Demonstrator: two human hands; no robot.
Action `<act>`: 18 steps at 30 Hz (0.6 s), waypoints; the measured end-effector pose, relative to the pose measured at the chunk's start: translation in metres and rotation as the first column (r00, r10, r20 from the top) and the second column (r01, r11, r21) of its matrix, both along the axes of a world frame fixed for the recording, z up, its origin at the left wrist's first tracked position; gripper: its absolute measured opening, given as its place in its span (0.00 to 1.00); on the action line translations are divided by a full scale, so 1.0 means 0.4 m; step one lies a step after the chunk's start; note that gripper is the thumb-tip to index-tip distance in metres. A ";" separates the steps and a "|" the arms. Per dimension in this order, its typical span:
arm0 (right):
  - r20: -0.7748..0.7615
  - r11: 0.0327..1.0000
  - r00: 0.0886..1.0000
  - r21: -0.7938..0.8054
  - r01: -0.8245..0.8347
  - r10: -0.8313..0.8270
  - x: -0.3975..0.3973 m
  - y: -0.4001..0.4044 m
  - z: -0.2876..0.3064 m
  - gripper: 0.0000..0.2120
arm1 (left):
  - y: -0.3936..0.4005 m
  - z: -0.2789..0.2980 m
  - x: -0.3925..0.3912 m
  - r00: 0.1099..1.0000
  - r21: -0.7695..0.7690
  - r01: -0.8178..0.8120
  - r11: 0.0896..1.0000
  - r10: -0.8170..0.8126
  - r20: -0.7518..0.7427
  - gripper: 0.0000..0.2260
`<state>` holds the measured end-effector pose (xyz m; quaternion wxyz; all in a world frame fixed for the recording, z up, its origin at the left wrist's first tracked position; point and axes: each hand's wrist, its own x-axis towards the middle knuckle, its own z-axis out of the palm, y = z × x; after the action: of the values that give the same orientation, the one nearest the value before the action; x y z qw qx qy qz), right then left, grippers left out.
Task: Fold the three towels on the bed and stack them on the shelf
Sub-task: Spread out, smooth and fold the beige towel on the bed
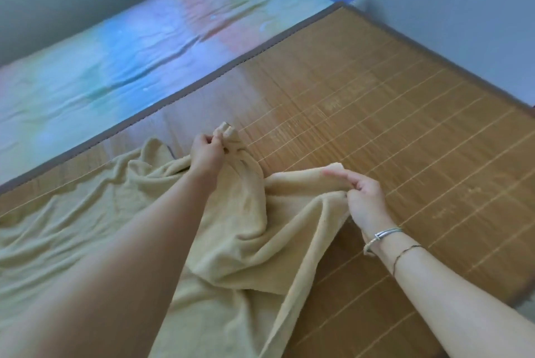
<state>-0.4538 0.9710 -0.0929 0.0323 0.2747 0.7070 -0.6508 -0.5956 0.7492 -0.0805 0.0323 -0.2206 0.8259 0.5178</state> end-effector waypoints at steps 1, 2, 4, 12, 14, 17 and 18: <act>-0.032 0.998 0.999 0.036 0.044 -0.043 -0.012 0.056 0.010 0.33 | 0.048 0.019 -0.028 1.000 0.012 0.006 1.000 -0.006 -0.030 0.09; -0.073 0.993 0.994 0.081 0.083 -0.078 -0.020 0.122 0.020 0.33 | 0.110 0.040 -0.058 0.998 0.008 0.025 1.000 -0.024 -0.064 0.09; -0.136 0.981 0.987 0.162 0.109 -0.087 -0.018 0.221 0.024 0.33 | 0.208 0.074 -0.105 0.987 -0.018 0.070 0.997 -0.072 -0.144 0.07; 0.083 0.944 0.996 0.329 -0.011 -0.017 0.034 0.481 -0.111 0.28 | 0.497 -0.004 -0.130 0.817 -0.199 0.574 0.795 -0.536 0.214 0.23; 0.124 0.950 0.992 0.314 -0.001 -0.040 0.040 0.502 -0.144 0.25 | 0.514 -0.062 -0.090 0.724 -0.279 0.689 0.669 -0.621 0.301 0.23; 0.143 0.971 0.979 0.212 0.113 -0.145 0.028 0.511 -0.163 0.19 | 0.512 -0.132 -0.019 0.624 -0.414 0.772 0.483 -0.701 0.345 0.20; 0.137 0.972 0.974 0.179 0.154 -0.180 0.021 0.512 -0.164 0.17 | 0.510 -0.141 0.013 0.619 -0.464 0.764 0.449 -0.713 0.328 0.19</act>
<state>-0.4454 1.1757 -0.1583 0.0078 0.3839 0.7291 -0.5666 -0.5904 0.9533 -0.1369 0.2226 0.1396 0.9491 0.1737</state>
